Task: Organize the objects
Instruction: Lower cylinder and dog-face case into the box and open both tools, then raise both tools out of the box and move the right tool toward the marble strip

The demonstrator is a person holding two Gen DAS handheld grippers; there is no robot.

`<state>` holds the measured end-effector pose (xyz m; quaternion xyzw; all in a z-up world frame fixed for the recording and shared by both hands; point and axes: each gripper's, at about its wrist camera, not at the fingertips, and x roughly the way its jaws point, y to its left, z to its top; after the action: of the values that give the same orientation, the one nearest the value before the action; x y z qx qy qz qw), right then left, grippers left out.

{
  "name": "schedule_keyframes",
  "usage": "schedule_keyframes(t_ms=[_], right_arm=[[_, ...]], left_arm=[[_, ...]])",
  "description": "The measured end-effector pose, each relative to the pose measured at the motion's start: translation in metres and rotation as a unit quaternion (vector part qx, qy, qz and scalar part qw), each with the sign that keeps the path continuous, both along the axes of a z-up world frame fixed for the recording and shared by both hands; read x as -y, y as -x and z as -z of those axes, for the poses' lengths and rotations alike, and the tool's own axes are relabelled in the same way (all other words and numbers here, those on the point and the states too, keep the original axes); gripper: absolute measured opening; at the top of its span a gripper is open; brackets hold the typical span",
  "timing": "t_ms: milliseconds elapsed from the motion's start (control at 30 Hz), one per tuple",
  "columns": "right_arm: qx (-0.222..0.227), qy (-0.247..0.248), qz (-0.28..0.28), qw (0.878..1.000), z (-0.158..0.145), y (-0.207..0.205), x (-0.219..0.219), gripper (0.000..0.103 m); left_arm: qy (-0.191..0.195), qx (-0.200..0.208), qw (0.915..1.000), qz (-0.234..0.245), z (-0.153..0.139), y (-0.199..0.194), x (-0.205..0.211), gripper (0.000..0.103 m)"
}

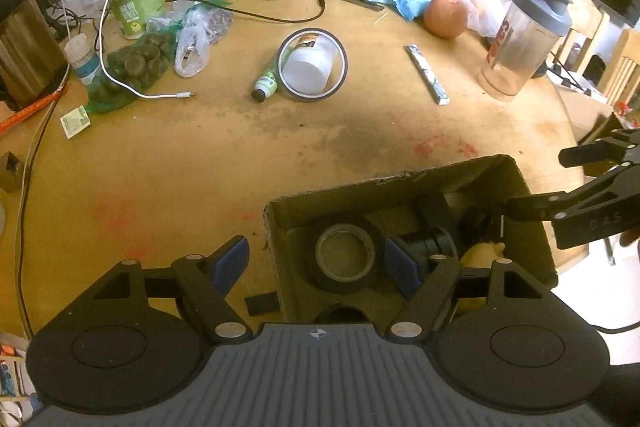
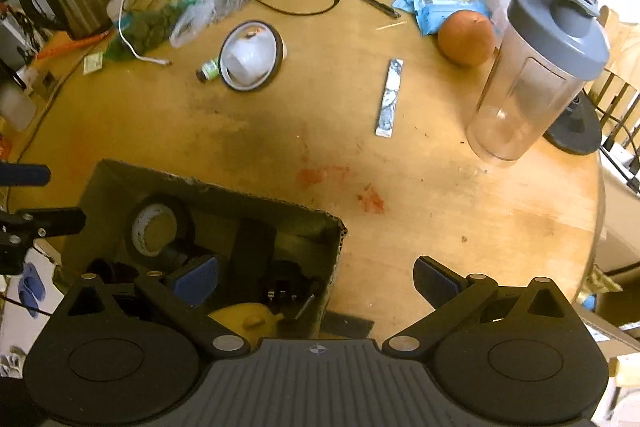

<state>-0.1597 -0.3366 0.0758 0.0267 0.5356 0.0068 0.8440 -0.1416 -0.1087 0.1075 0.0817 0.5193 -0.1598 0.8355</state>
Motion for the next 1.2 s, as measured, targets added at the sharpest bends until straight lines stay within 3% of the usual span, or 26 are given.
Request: schedule_keyframes(t_ms=[100, 267, 567, 1200], right_arm=[[0.002, 0.015, -0.005, 1.000, -0.002, -0.001, -0.004, 0.103], [0.014, -0.018, 0.015, 1.000, -0.009, -0.006, 0.004, 0.103], [-0.017, 0.000, 0.044, 0.999, -0.003, -0.020, 0.014, 0.103], [-0.013, 0.019, 0.065, 0.998, -0.008, -0.061, 0.027, 0.100]], left_arm=[[0.000, -0.002, 1.0000, -0.001, 0.001, -0.001, 0.000, 0.075], [0.003, -0.007, 1.0000, -0.002, 0.002, -0.005, -0.001, 0.075], [0.004, -0.007, 1.0000, 0.003, 0.001, -0.012, -0.003, 0.075], [0.008, -0.008, 0.9999, 0.011, 0.001, -0.040, -0.007, 0.075]])
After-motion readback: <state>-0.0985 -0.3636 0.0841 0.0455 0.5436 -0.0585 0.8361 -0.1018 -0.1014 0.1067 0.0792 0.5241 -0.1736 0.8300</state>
